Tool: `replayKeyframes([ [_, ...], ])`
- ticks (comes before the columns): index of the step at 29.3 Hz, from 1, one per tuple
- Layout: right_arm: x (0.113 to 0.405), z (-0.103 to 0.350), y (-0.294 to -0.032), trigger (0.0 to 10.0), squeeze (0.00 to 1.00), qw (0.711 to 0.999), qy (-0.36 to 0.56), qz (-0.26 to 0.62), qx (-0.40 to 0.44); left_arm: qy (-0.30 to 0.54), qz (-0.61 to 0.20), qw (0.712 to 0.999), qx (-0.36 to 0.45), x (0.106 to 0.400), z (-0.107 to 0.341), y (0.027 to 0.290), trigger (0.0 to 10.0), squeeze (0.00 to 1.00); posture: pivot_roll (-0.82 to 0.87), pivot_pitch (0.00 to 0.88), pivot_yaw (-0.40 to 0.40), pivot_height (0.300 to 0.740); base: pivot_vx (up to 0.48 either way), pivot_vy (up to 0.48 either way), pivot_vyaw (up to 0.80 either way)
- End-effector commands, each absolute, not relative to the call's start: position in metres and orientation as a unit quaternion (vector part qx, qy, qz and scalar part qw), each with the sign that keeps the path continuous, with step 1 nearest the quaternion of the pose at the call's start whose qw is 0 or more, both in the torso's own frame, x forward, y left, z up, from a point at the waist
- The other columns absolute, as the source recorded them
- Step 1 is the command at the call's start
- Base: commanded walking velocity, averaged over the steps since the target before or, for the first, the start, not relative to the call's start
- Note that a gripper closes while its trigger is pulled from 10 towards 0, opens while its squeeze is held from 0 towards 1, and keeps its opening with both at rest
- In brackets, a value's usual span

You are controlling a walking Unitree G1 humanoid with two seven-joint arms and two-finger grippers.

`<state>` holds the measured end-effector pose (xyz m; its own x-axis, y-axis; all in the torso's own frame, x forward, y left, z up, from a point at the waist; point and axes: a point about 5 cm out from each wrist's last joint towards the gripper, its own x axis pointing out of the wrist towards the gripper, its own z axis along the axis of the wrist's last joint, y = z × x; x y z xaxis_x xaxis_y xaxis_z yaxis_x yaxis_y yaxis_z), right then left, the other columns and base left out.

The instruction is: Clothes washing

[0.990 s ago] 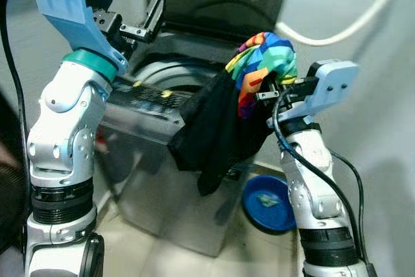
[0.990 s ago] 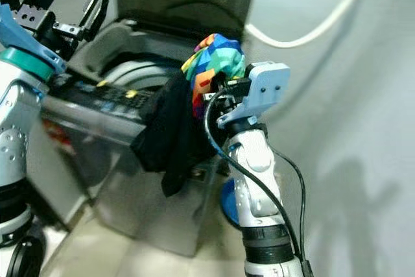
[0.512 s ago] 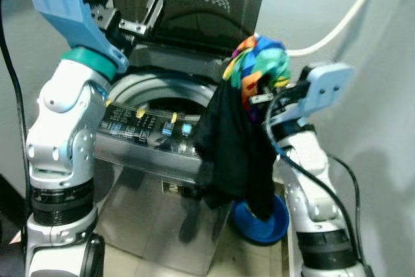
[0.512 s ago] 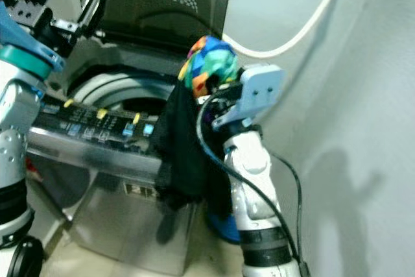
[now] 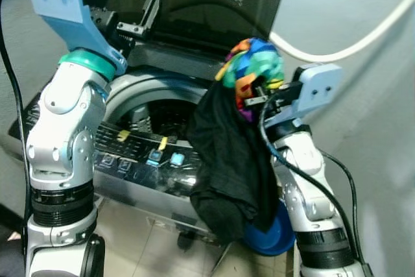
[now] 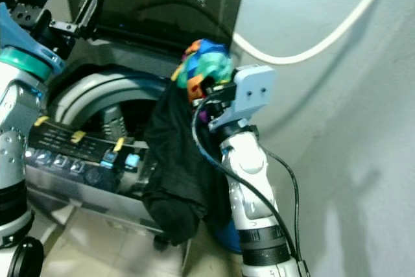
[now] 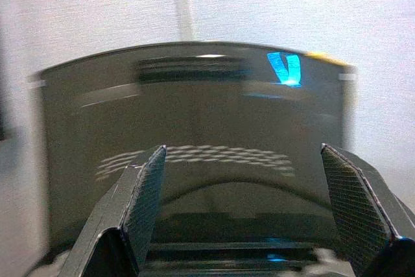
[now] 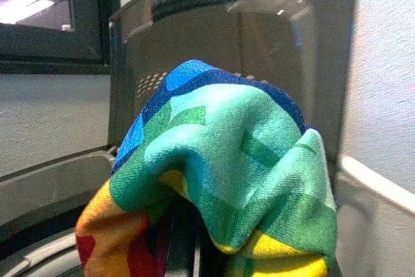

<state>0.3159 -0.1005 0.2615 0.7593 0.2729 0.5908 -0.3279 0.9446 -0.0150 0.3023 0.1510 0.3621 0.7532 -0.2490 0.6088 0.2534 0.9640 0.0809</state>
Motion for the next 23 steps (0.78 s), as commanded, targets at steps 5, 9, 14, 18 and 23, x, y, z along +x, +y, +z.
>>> replayKeyframes([
  [5, 0.3154, 0.2600, -0.1009, 10.0, 0.00, 0.937, -0.308, 0.158, 0.041, -0.320, -0.139, 0.937, -0.009, 0.3018, 0.3609, 0.1503, 10.0, 0.00, 0.13, 0.000, 0.030, 0.740, 0.000, 0.096, 0.00],
  [9, 0.3154, 0.2598, -0.1009, 10.0, 0.00, 0.937, -0.308, 0.158, 0.040, -0.319, -0.138, 0.937, -0.009, 0.3019, 0.3607, 0.1504, 10.0, 0.00, 0.13, 0.000, 0.030, 0.740, 0.000, 0.480, 0.00],
  [14, 0.3157, 0.2586, -0.1012, 10.0, 0.00, 0.938, -0.306, 0.157, 0.039, -0.318, -0.138, 0.938, -0.010, 0.3023, 0.3599, 0.1507, 10.0, 0.00, 0.13, 0.000, 0.032, 0.740, 0.000, 0.480, 0.00],
  [18, 0.3159, 0.2580, -0.1011, 10.0, 0.00, 0.939, -0.303, 0.157, 0.037, -0.316, -0.137, 0.939, -0.010, 0.3025, 0.3596, 0.1511, 10.0, 0.00, 0.13, 0.000, 0.033, 0.740, 0.000, 0.480, 0.00],
  [23, 0.3161, 0.2573, -0.1010, 10.0, 0.00, 0.940, -0.301, 0.157, 0.036, -0.315, -0.136, 0.939, -0.010, 0.3028, 0.3593, 0.1513, 10.0, 0.00, 0.13, 0.000, 0.034, 0.740, 0.000, 0.480, -0.41],
])
